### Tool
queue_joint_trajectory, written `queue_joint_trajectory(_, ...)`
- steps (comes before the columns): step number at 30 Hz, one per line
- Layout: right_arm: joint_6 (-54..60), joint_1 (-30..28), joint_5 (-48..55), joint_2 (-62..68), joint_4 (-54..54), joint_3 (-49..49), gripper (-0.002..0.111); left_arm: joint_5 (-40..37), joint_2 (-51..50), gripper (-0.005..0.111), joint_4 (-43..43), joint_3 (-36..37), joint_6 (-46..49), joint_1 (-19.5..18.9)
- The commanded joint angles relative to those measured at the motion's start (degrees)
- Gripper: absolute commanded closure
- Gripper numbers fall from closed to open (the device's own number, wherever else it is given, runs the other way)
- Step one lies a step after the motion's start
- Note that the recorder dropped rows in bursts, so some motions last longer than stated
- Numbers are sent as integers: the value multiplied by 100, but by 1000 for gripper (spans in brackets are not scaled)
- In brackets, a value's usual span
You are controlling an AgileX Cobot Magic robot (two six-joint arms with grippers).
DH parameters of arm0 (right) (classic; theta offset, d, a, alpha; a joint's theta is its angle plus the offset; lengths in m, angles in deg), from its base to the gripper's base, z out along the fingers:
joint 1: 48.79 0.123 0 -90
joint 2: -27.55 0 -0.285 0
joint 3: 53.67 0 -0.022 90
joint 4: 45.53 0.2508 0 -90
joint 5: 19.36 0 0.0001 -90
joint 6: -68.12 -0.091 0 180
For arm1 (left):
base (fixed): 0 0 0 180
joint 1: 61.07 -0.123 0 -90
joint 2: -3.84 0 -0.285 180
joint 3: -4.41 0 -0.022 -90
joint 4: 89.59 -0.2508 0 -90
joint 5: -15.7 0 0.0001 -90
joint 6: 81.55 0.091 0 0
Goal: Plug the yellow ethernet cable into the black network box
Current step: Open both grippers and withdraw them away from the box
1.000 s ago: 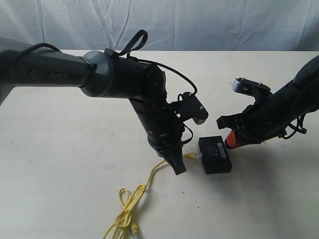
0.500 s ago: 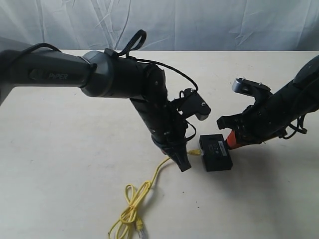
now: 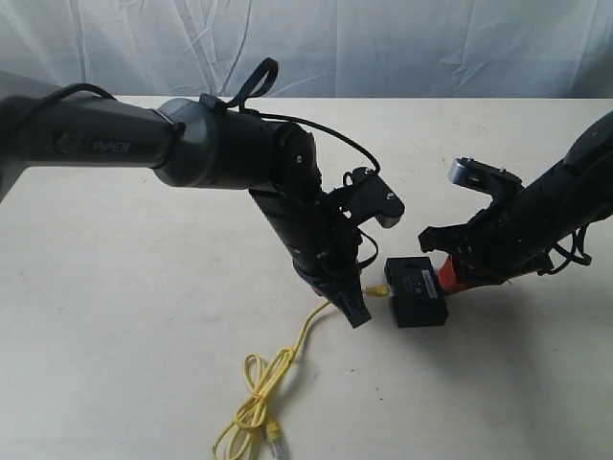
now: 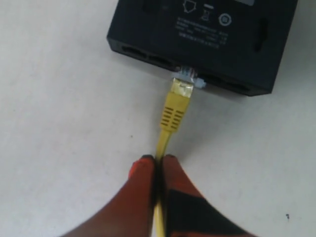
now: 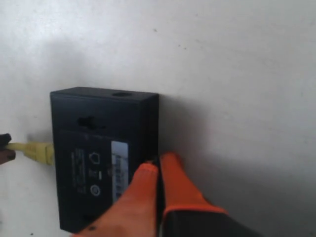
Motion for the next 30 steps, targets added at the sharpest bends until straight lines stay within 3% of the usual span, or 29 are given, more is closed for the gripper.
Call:
queue_joint_trajectory(1,-73,19,65,-33,-28,-6,109,311,26,107,274,-36,-2,-45)
queue_joint_trajectory(4,-628,19,-114,-271,-610,-6,109,275,26,105,274,-36,-11,-130)
queue_joint_trajectory(9,-1462,19,-65,-977,-1519,-6,109,218,37,76,207,-36,-11,-130)
queue_joint_trajectory(11,-1498,19,121,-1306,-1607,-6,109,189,141,72,71,-36,-11,-130)
queue_joint_trajectory(13,-1498,19,265,-1596,-1610,7,109,97,293,73,-126,-36,-170,-142)
queue_joint_trajectory(16,-1498,19,588,-2377,-1772,48,109,-390,879,89,-982,-36,-1313,-347)
queue_joint_trajectory(18,-1498,19,597,-2820,-1870,178,109,-802,1216,100,-1159,-36,-1706,-575)
queue_joint_trajectory(19,-1498,19,504,-3361,-2007,405,109,-1197,1620,107,-1063,-11,-1785,-870)
queue_joint_trajectory(21,-1498,19,279,-3894,-2201,714,109,-1343,2030,107,-889,132,-1801,-1159)
queue_joint_trajectory(26,-1498,19,-158,-5470,-2601,1488,109,-907,3365,107,-584,1006,-2180,-1956)
queue_joint_trajectory(30,-1498,19,-443,-6801,-2601,2025,109,207,4639,107,-599,2306,-2511,-2356)
